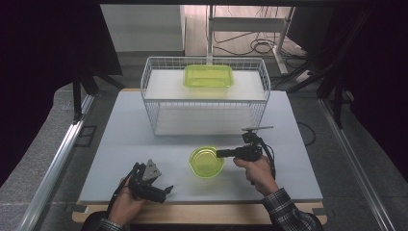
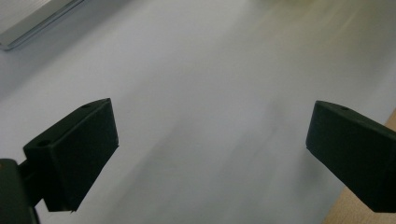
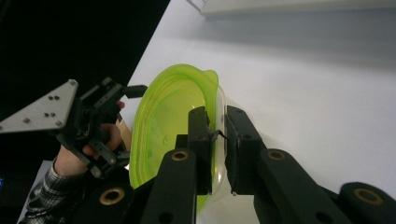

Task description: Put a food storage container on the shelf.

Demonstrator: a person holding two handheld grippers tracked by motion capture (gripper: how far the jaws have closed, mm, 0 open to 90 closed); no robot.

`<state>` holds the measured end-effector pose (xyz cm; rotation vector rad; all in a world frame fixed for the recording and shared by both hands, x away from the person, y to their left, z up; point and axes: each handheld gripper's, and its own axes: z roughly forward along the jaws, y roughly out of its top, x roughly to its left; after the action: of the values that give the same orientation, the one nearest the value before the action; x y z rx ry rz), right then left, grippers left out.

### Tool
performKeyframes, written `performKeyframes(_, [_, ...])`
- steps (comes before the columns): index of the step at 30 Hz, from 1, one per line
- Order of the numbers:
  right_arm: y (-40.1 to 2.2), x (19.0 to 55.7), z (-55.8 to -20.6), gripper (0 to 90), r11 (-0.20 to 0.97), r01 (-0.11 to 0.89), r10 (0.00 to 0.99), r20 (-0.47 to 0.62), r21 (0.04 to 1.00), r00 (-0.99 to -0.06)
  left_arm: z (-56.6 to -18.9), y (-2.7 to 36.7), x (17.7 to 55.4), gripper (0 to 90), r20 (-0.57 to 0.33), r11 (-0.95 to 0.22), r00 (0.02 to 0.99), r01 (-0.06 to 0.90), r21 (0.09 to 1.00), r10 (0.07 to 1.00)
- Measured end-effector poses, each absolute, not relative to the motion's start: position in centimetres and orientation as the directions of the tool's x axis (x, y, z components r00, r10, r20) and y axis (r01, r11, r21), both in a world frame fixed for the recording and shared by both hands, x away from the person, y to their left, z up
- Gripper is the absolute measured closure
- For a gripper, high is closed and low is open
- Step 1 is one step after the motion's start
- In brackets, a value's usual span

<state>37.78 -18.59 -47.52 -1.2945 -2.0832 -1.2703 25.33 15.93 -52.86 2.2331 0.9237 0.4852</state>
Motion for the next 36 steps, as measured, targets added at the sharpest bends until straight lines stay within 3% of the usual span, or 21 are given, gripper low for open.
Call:
performKeyframes(16, [-19.6,38.3,-45.1,81.3,0.092,0.839,0.472,0.718,0.536,-0.511,-52.8,16.1,25.4,1.8,0.076,-0.519,0.675,0.484,0.705,0.734])
performKeyframes(36, [-20.4,39.5,-39.4,81.3,0.032,0.796,0.460,0.698,0.605,-0.549,-52.3,16.7,25.4,0.9,0.021,-0.453,0.655,0.499,0.738,0.756])
